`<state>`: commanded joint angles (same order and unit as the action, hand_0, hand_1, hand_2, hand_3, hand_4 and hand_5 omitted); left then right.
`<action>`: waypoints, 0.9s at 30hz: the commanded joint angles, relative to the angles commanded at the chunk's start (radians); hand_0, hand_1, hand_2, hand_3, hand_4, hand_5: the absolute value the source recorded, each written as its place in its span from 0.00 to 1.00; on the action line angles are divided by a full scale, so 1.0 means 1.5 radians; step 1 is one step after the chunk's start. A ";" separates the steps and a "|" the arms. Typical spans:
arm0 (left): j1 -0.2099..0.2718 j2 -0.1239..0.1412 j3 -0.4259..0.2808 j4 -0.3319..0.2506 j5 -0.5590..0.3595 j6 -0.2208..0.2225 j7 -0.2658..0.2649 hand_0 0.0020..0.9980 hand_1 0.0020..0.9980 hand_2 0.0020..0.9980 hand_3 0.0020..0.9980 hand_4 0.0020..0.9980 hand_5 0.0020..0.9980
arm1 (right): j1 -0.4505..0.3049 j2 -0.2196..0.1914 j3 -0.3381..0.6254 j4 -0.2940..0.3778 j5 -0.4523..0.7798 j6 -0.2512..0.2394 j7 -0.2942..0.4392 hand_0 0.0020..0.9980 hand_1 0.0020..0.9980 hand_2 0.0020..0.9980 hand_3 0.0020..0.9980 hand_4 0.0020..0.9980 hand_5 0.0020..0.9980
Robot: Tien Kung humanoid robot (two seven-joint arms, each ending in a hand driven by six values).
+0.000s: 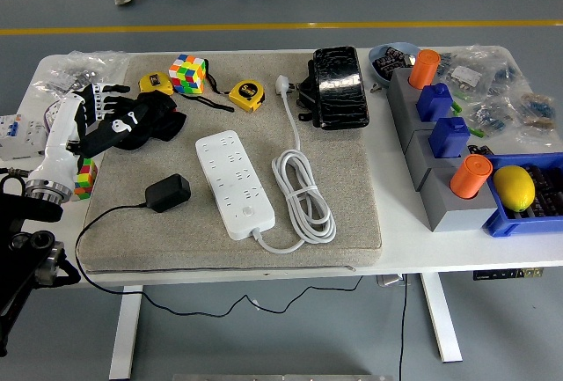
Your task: Put the plug near the board,insert it into the board,press the button,pull the plug out
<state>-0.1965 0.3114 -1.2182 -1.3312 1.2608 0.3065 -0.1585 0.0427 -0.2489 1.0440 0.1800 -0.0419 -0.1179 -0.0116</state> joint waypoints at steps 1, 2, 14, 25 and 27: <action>0.000 0.000 0.001 0.000 0.000 0.000 0.000 0.51 0.60 0.58 0.60 0.90 0.36 | 0.000 0.000 0.000 0.000 0.000 0.000 0.000 0.50 0.60 0.57 0.51 0.86 0.40; 0.000 0.000 0.001 0.000 0.000 0.000 0.000 0.51 0.60 0.58 0.60 0.90 0.36 | 0.000 0.000 0.000 0.000 0.000 0.000 0.000 0.50 0.60 0.57 0.51 0.86 0.40; 0.005 -0.003 0.001 -0.001 0.003 -0.002 0.004 0.51 0.60 0.58 0.60 0.89 0.36 | -0.005 0.001 0.002 0.000 0.002 0.000 0.001 0.50 0.60 0.57 0.51 0.86 0.40; 0.003 -0.005 0.000 -0.001 0.004 -0.002 0.005 0.51 0.60 0.58 0.60 0.90 0.36 | -0.004 -0.001 0.004 0.000 0.002 0.000 0.001 0.50 0.60 0.57 0.51 0.86 0.39; 0.004 -0.005 0.000 -0.001 0.004 -0.002 0.006 0.51 0.60 0.58 0.60 0.90 0.36 | -0.004 -0.001 0.003 0.000 0.002 -0.001 0.001 0.50 0.60 0.57 0.51 0.86 0.39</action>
<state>-0.1908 0.3043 -1.2183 -1.3320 1.2673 0.3029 -0.1492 0.0371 -0.2498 1.0489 0.1800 -0.0394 -0.1190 -0.0098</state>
